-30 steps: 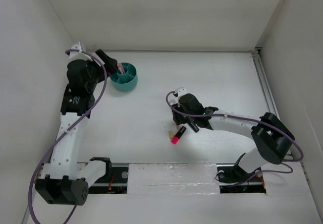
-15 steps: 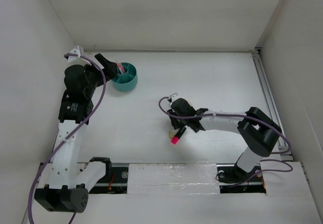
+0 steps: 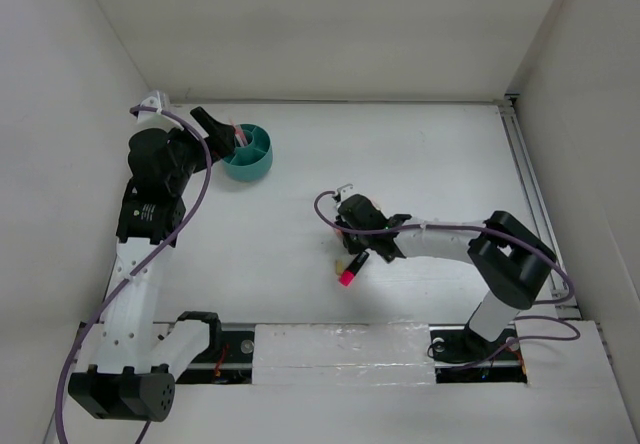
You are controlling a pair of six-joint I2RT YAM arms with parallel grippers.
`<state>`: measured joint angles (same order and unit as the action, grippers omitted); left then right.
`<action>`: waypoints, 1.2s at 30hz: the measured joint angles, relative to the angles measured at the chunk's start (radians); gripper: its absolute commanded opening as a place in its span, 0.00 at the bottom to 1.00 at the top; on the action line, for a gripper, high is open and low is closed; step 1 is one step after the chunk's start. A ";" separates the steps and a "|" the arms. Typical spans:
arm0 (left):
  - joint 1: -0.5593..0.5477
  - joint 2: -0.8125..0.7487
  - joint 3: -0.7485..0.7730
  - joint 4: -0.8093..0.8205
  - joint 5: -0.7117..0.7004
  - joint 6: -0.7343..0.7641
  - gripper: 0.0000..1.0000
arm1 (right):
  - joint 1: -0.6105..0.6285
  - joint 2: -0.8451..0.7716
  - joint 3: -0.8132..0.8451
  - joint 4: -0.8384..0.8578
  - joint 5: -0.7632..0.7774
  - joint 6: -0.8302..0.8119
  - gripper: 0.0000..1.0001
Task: Sort the stationery into containers
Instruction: Pick up the pen from the center of the board.
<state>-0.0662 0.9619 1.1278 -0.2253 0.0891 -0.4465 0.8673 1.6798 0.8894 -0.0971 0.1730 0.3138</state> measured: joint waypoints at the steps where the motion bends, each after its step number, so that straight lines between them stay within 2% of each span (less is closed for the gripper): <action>1: 0.000 0.000 0.000 0.000 0.001 0.000 1.00 | 0.000 0.000 0.001 0.000 0.000 0.000 0.04; 5: 0.000 0.000 -0.001 0.000 0.008 0.000 1.00 | 0.000 0.013 0.015 0.001 -0.001 0.000 0.00; 13: 0.000 0.012 -0.001 0.008 0.052 0.000 1.00 | 0.000 0.053 0.087 -0.002 -0.011 -0.007 0.00; 20: 0.000 0.085 -0.003 0.049 0.241 0.000 1.00 | -0.003 -0.008 0.161 0.002 0.003 -0.024 0.00; 28: 0.000 0.185 -0.011 0.092 0.507 -0.002 1.00 | -0.014 -0.049 0.280 0.129 -0.008 -0.021 0.00; 36: 0.000 0.223 -0.016 0.133 0.640 -0.014 1.00 | -0.018 -0.031 0.417 0.254 -0.107 0.018 0.00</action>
<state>-0.0662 1.1851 1.1122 -0.0921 0.7296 -0.4603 0.8494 1.6485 1.3060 0.1574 0.0662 0.3317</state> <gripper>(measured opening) 0.997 0.171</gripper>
